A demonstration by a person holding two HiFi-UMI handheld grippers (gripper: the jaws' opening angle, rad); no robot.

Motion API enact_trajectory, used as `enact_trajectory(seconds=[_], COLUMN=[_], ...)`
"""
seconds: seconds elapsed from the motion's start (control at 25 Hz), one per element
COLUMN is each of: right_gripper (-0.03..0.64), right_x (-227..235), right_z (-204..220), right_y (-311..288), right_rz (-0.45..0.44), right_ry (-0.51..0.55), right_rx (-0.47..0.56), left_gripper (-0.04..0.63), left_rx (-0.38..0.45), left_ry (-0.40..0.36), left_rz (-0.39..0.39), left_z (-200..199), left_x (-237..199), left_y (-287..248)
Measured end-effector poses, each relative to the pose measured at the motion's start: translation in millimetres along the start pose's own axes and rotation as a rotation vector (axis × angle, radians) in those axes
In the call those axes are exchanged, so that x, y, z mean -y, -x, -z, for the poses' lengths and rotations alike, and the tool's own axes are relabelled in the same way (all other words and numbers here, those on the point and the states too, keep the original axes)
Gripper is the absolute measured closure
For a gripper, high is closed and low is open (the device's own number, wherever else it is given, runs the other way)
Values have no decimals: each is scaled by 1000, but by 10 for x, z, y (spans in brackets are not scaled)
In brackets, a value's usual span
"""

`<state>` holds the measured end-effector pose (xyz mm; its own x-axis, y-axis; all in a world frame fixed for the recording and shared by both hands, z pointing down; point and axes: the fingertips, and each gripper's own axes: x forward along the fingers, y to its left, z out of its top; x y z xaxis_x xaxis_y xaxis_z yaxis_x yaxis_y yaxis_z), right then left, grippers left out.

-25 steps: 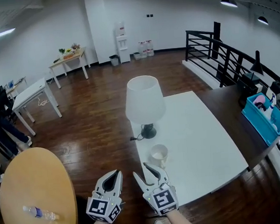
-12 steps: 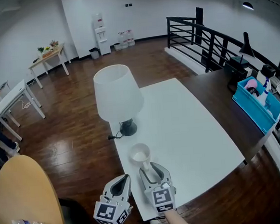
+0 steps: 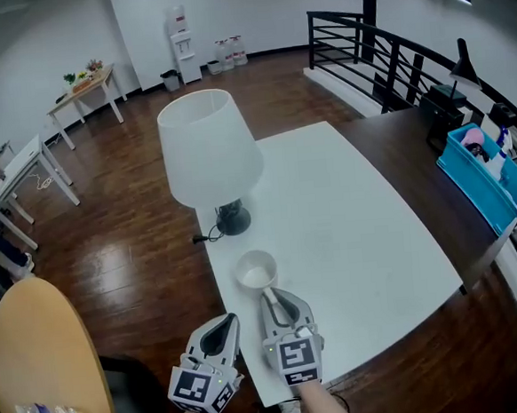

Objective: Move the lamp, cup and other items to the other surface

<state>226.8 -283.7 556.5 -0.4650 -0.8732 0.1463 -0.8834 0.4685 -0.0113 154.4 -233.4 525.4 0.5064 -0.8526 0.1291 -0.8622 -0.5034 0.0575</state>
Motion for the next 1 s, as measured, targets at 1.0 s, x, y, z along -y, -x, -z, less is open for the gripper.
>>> enact_trajectory(seconds=[1.0], right_gripper=[580], right_x=[-38], right_z=[-71], right_y=[152], right_rz=[-27], right_ry=[-22], right_rx=[31], left_gripper=[584], left_rx=[-6], left_ry=[1], left_rz=[-35], left_z=[19], left_x=[-90], left_y=[155])
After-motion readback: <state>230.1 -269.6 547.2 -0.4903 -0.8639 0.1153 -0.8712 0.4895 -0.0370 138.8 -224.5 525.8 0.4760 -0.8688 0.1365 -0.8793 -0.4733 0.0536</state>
